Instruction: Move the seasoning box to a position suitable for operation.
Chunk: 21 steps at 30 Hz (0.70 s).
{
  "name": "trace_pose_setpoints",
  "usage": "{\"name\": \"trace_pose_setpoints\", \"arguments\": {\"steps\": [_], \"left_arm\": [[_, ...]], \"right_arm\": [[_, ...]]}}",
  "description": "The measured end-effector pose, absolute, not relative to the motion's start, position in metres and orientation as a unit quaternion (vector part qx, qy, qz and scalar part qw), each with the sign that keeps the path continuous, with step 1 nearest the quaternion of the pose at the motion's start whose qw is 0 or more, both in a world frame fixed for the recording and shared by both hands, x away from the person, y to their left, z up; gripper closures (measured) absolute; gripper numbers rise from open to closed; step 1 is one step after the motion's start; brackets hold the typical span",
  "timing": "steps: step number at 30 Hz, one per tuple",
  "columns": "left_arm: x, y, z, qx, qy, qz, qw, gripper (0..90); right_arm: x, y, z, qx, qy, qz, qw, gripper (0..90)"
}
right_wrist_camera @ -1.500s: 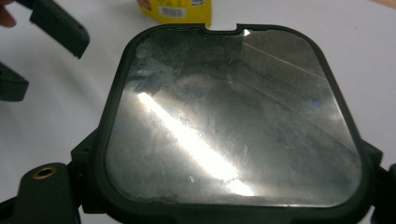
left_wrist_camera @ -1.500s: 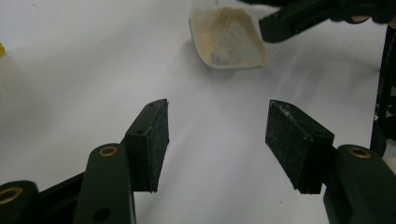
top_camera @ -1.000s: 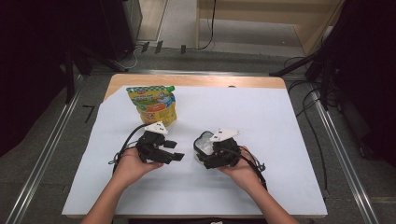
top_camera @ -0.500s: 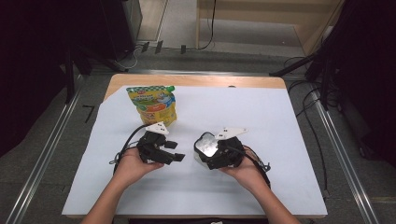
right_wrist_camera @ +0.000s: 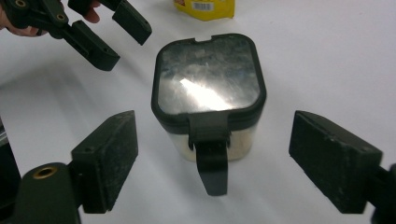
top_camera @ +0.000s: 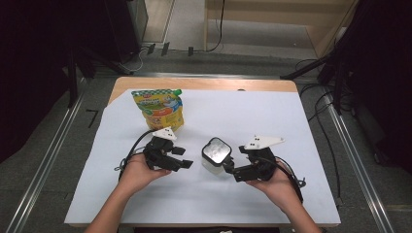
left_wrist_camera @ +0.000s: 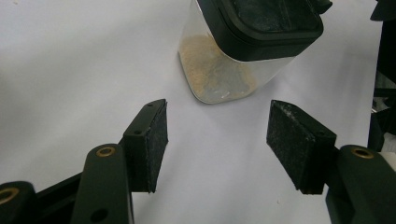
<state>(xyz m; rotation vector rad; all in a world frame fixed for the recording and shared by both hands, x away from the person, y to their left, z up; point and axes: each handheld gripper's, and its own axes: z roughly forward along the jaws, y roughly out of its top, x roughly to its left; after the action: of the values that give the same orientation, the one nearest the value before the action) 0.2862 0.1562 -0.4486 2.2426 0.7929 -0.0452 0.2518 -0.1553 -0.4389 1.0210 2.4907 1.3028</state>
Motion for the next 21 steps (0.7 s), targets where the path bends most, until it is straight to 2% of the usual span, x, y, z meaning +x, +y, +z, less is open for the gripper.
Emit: {"name": "trace_pose_setpoints", "arguments": {"steps": [1,2,3,5,10,11,13,14,16,19,21], "left_arm": [[0.286,0.156,-0.449,0.875,0.308,-0.018,0.373,39.1],[0.287,0.157,-0.449,0.876,0.305,-0.017,0.373,38.8],[0.287,0.157,-0.449,0.876,0.304,-0.017,0.373,38.6],[0.287,0.156,-0.449,0.875,0.306,-0.017,0.374,38.2],[0.29,0.154,-0.449,0.876,0.304,-0.019,0.373,37.6],[0.29,0.154,-0.449,0.878,0.302,-0.02,0.372,37.6],[0.291,0.152,-0.449,0.877,0.303,-0.021,0.373,37.5],[0.291,0.152,-0.449,0.876,0.303,-0.022,0.373,37.6],[0.292,0.153,-0.449,0.875,0.304,-0.024,0.375,37.6],[0.294,0.152,-0.45,0.875,0.304,-0.025,0.375,37.8],[0.294,0.152,-0.449,0.876,0.3,-0.021,0.377,38.1]], "right_arm": [[0.25,-0.158,-0.439,0.338,0.83,0.436,0.081,21.7],[0.244,-0.165,-0.44,0.331,0.834,0.433,0.089,30.3],[0.244,-0.165,-0.44,0.331,0.834,0.433,0.089,30.3],[0.24,-0.171,-0.443,0.331,0.838,0.425,0.088,37.7],[0.237,-0.175,-0.446,0.336,0.837,0.424,0.084,43.6],[0.235,-0.175,-0.446,0.338,0.835,0.427,0.083,49.4],[0.234,-0.175,-0.446,0.337,0.834,0.429,0.085,50.4],[0.232,-0.173,-0.447,0.334,0.835,0.429,0.085,55.0],[0.231,-0.173,-0.447,0.333,0.836,0.428,0.082,56.0],[0.229,-0.172,-0.451,0.33,0.84,0.425,0.069,69.1],[0.228,-0.17,-0.453,0.327,0.843,0.423,0.062,73.6]]}}
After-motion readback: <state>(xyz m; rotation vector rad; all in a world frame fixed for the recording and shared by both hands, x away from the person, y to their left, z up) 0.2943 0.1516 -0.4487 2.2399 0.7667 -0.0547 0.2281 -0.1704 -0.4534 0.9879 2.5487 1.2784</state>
